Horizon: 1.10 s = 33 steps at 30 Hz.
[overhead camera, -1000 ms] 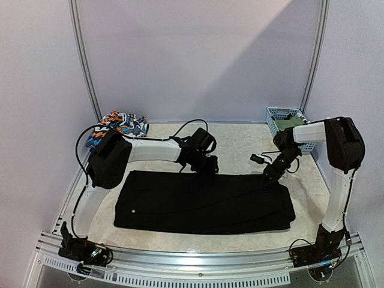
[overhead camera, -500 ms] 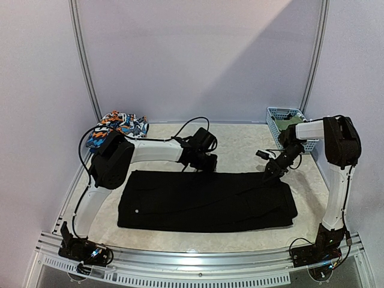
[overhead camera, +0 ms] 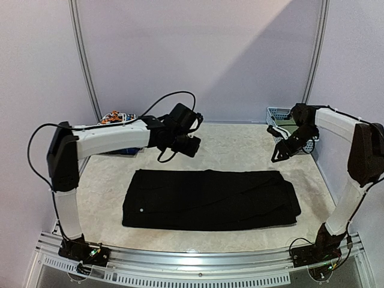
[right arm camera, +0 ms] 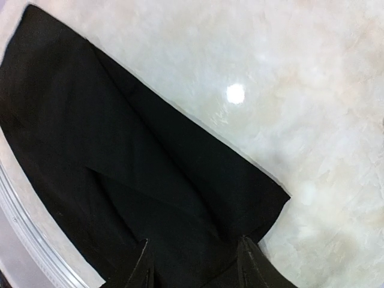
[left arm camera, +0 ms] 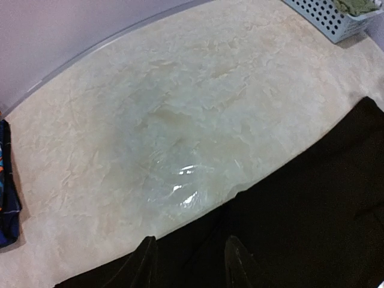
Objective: Fold and stack the mixed laundry pile
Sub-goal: Rotate the rectangle-folded shirt at the center of the board.
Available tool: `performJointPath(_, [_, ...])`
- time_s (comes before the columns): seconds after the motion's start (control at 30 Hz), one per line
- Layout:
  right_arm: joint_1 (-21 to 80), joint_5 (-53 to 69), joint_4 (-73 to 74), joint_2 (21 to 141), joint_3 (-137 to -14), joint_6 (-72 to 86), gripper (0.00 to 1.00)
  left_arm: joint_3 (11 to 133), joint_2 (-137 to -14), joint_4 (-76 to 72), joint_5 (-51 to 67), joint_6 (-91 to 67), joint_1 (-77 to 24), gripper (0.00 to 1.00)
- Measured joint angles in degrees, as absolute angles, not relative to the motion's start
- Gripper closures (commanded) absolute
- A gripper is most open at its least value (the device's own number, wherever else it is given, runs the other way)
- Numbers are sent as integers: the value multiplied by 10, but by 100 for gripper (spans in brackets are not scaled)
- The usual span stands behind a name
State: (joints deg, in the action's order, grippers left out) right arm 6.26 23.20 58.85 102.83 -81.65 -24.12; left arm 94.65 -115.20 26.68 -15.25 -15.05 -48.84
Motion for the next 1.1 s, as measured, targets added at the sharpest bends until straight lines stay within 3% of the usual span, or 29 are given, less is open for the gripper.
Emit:
performJointPath(0.13, [80,260,588,979,-797,-272,74,876,-1075,298,-163,-131,-513,64])
performJointPath(0.3, [133,301,602,1029,-787,-311,81,775,-1068,338,-160,-137,-553,73])
performJointPath(0.47, [136,304,605,1110,-794,-316,83,702,-1068,358,-157,-161,-560,75])
performJointPath(0.9, [129,247,629,1229,-877,-294,84,680,-1081,362,-158,-193,-560,76])
performJointPath(1.1, [156,193,688,1321,-1049,-300,84,628,-1055,349,-162,-249,-560,73])
